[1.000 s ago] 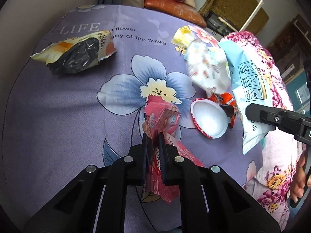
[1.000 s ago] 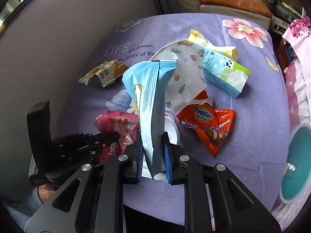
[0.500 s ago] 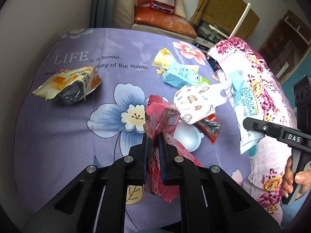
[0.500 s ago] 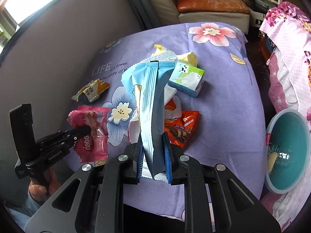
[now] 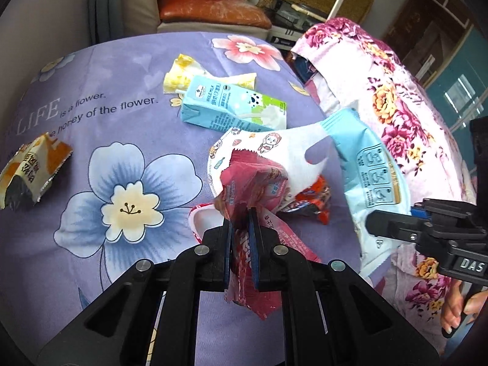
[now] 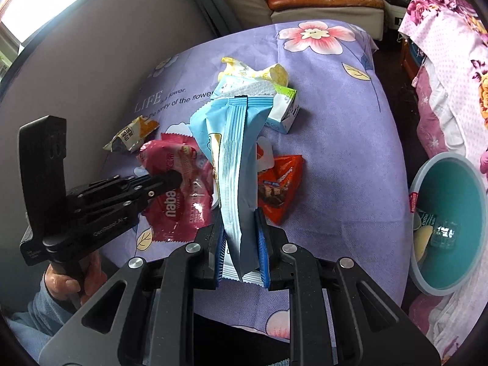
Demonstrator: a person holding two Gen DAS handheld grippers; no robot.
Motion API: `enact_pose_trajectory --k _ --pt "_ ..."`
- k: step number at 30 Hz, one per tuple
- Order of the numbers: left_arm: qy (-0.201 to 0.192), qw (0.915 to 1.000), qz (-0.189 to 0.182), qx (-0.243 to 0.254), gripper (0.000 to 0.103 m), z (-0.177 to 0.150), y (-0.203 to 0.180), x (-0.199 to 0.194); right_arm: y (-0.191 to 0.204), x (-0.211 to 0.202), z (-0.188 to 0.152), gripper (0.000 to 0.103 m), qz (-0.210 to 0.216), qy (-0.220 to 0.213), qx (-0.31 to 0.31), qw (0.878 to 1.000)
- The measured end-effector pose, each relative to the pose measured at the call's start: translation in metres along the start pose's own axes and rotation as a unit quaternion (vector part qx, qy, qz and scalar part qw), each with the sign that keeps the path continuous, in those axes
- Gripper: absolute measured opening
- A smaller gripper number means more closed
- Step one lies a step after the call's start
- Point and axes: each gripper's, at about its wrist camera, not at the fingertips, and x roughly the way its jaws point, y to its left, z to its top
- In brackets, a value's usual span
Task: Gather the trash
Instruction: 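Lift the light blue packet with the right tool while the left tool holds the pink packet, then release the pink packet and grasp the white face mask with the left tool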
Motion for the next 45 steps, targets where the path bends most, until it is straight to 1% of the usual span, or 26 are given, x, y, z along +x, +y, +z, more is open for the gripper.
enact_pose_trajectory --k 4,12,15,20,23,27,28,29,30,31,32,33,35,37,39,42,45 --pt "0.019 0.9998 0.008 0.006 0.011 0.001 -0.004 0.021 -0.007 -0.010 -0.001 0.017 0.000 -0.009 0.004 1.000" --pt "0.031 0.9993 0.019 0.008 0.011 0.000 -0.011 0.034 -0.015 -0.018 -0.001 0.017 0.003 -0.013 0.010 1.000" --pt "0.024 0.9996 0.016 -0.004 0.011 0.000 -0.005 0.027 -0.014 -0.023 0.000 0.017 0.004 -0.022 0.009 1.000" --pt "-0.006 0.9993 0.014 -0.035 0.011 -0.002 0.019 -0.003 -0.005 -0.041 0.007 0.014 0.004 -0.053 -0.005 0.999" --pt "-0.021 0.9978 0.032 -0.055 0.011 -0.006 0.038 -0.016 0.002 -0.048 0.013 0.010 0.000 -0.065 -0.018 0.998" --pt "-0.015 0.9965 0.044 -0.070 0.012 -0.011 0.055 -0.020 0.007 -0.044 0.021 0.009 -0.011 -0.063 -0.027 0.998" --pt "-0.018 0.9961 0.047 -0.073 0.014 -0.012 0.058 -0.022 0.007 -0.043 0.023 0.009 -0.013 -0.061 -0.027 0.998" --pt "-0.020 0.9959 0.048 -0.075 0.019 -0.012 0.059 -0.024 0.006 -0.042 0.023 0.009 -0.015 -0.059 -0.026 0.998" --pt "-0.022 0.9957 0.047 -0.077 0.028 -0.011 0.060 -0.027 0.005 -0.041 0.023 0.008 -0.019 -0.059 -0.024 0.998" --pt "-0.026 0.9955 0.047 -0.078 0.035 -0.011 0.060 -0.030 0.004 -0.042 0.023 0.008 -0.021 -0.060 -0.022 0.998" --pt "-0.032 0.9952 0.050 -0.078 0.049 -0.009 0.060 -0.033 0.001 -0.046 0.024 0.008 -0.023 -0.067 -0.017 0.997" --pt "-0.040 0.9947 0.054 -0.078 0.058 -0.008 0.059 -0.038 0.001 -0.048 0.024 0.007 -0.023 -0.072 -0.016 0.997" --pt "-0.056 0.9941 0.057 -0.074 0.062 -0.002 0.056 -0.047 -0.003 -0.055 0.026 0.007 -0.026 -0.083 -0.015 0.996" --pt "-0.067 0.9945 0.047 -0.065 0.063 0.004 0.050 -0.053 -0.006 -0.056 0.025 0.007 -0.029 -0.083 -0.017 0.996" --pt "-0.066 0.9960 0.040 -0.044 0.065 0.009 0.037 -0.051 -0.009 -0.053 0.026 0.007 -0.027 -0.079 -0.017 0.996" --pt "-0.039 0.9989 0.025 0.003 0.065 0.008 0.003 -0.030 -0.015 -0.051 0.026 0.007 -0.019 -0.075 -0.010 0.997" --pt "-0.007 0.9987 0.016 0.048 0.065 0.004 -0.028 -0.004 -0.022 -0.049 0.025 0.007 -0.013 -0.071 -0.002 0.997"
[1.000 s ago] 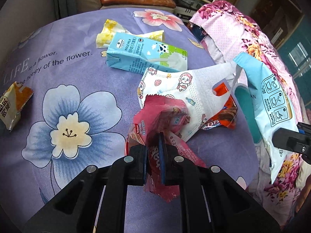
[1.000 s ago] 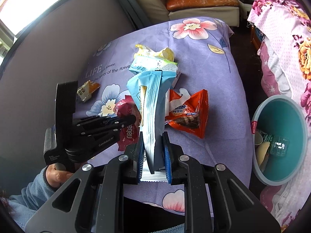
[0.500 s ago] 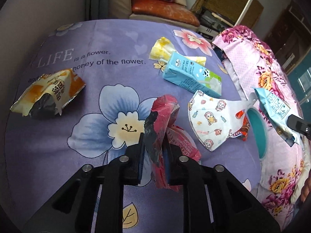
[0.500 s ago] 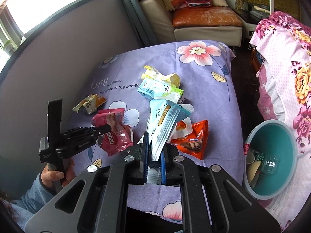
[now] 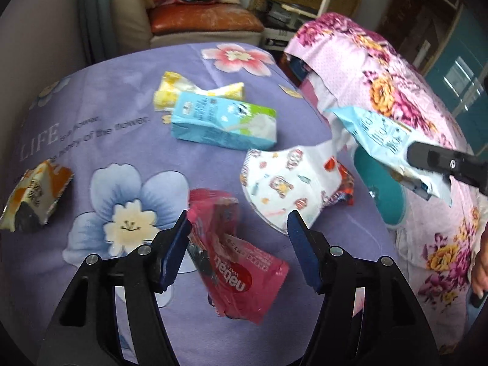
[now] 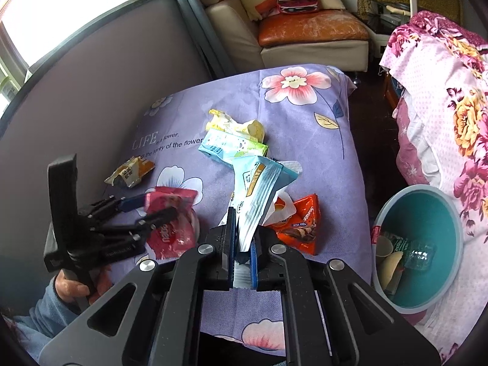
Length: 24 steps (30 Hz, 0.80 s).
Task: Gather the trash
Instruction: 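Release the pink packet and grasp the white face mask with the left tool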
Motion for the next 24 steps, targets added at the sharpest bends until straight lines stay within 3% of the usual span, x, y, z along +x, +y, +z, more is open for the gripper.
enact_pose_trajectory --k 4,11,14,18,24 --pt "0.003 0.9997 0.012 0.023 0.065 0.006 -0.014 0.006 -0.010 0.003 -0.002 0.007 0.005 0.001 0.013 1.000" --pt "-0.019 0.9968 0.061 -0.049 0.065 0.007 0.055 -0.032 -0.018 0.010 -0.006 0.007 0.025 0.005 0.017 1.000" --pt "-0.031 0.9953 0.078 -0.049 0.065 0.005 0.063 -0.048 -0.016 0.011 -0.005 0.007 0.033 0.002 0.015 0.999" --pt "-0.029 0.9981 0.052 -0.019 0.065 0.006 0.037 -0.048 -0.011 0.008 -0.002 0.007 0.037 -0.005 0.008 0.999" --pt "0.007 0.9984 0.003 0.056 0.065 0.007 -0.033 0.000 -0.014 0.003 0.002 0.007 0.024 -0.008 0.011 1.000"
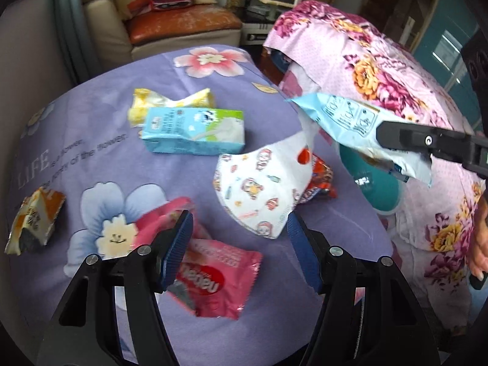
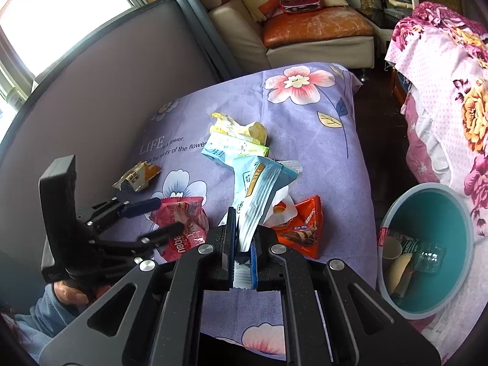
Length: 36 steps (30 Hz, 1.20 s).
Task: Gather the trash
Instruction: 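Release the pink packet and grasp the white face mask with the left tool, then carry the mask with the left tool while the right tool carries the blue packet to the bin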
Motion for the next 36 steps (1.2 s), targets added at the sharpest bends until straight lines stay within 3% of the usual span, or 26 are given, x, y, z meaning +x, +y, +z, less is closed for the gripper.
enact_pose_trajectory --k 5,10,12,15,24,36 --pt "0.041 0.9989 -0.009 0.022 0.065 0.002 -0.019 0.041 -0.013 -0.004 0.001 0.007 -0.001 0.001 0.014 1.000" --pt "0.044 0.9987 0.009 0.024 0.062 0.007 -0.017 0.062 -0.023 -0.003 0.000 0.007 0.007 0.005 0.024 1.000" --pt "0.054 0.9983 0.008 0.023 0.018 0.008 -0.015 0.068 -0.025 0.000 -0.001 0.007 0.009 0.008 0.027 1.000" --pt "0.045 0.9988 0.014 0.014 0.004 0.010 -0.013 0.068 -0.027 0.003 -0.001 0.007 0.008 0.011 0.029 0.999" --pt "0.015 0.9967 0.042 -0.069 0.002 0.017 0.030 0.044 -0.032 -0.003 -0.004 0.007 -0.027 -0.006 0.031 0.999" --pt "-0.076 0.9926 0.008 -0.094 0.002 0.024 0.031 -0.043 -0.044 -0.026 -0.009 0.007 -0.031 -0.028 0.045 0.998"
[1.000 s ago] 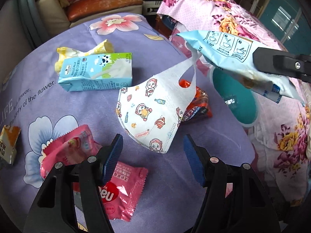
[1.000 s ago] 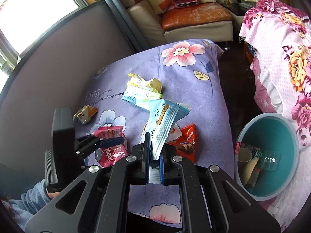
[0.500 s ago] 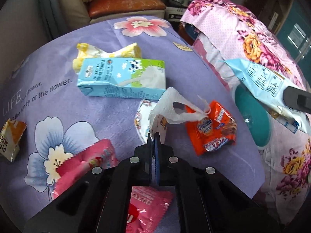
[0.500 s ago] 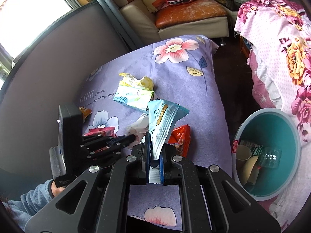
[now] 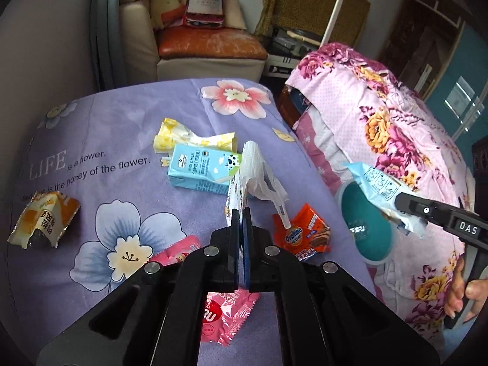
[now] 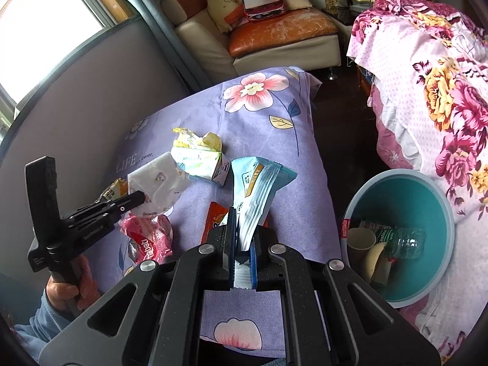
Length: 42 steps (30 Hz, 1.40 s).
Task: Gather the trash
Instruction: 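Carry the mask with the left tool while the right tool carries the blue packet to the bin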
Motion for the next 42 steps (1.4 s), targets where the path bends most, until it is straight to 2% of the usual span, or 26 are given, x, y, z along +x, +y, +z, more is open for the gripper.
enact_pose_trajectory --k 4,9,15,20,26,31,42 --pt "-0.009 0.9998 -0.017 0.004 0.002 0.003 -0.011 -0.012 -0.002 -0.006 -0.001 0.007 0.000 -0.009 0.003 1.000" --pt "-0.002 0.9985 -0.039 0.038 0.002 0.003 -0.048 -0.007 -0.017 -0.022 -0.004 0.007 -0.011 -0.027 0.016 0.999" --pt "0.023 0.9931 -0.071 0.090 0.002 0.007 -0.114 0.021 -0.050 -0.045 -0.013 0.007 -0.045 -0.047 0.040 0.997" --pt "0.051 0.9852 -0.099 0.130 0.002 0.003 -0.172 0.051 -0.095 -0.064 -0.024 0.007 -0.068 -0.060 0.077 0.993" --pt "0.086 0.9771 -0.110 0.161 0.002 -0.002 -0.220 0.090 -0.140 -0.079 -0.033 0.007 -0.085 -0.064 0.106 0.989" --pt "0.106 0.9727 -0.111 0.174 0.002 -0.005 -0.241 0.113 -0.170 -0.075 -0.035 0.007 -0.089 -0.056 0.123 0.987" --pt "0.134 0.9671 -0.103 0.191 0.005 -0.010 -0.259 0.148 -0.194 -0.053 -0.032 0.007 -0.094 -0.031 0.143 0.985"
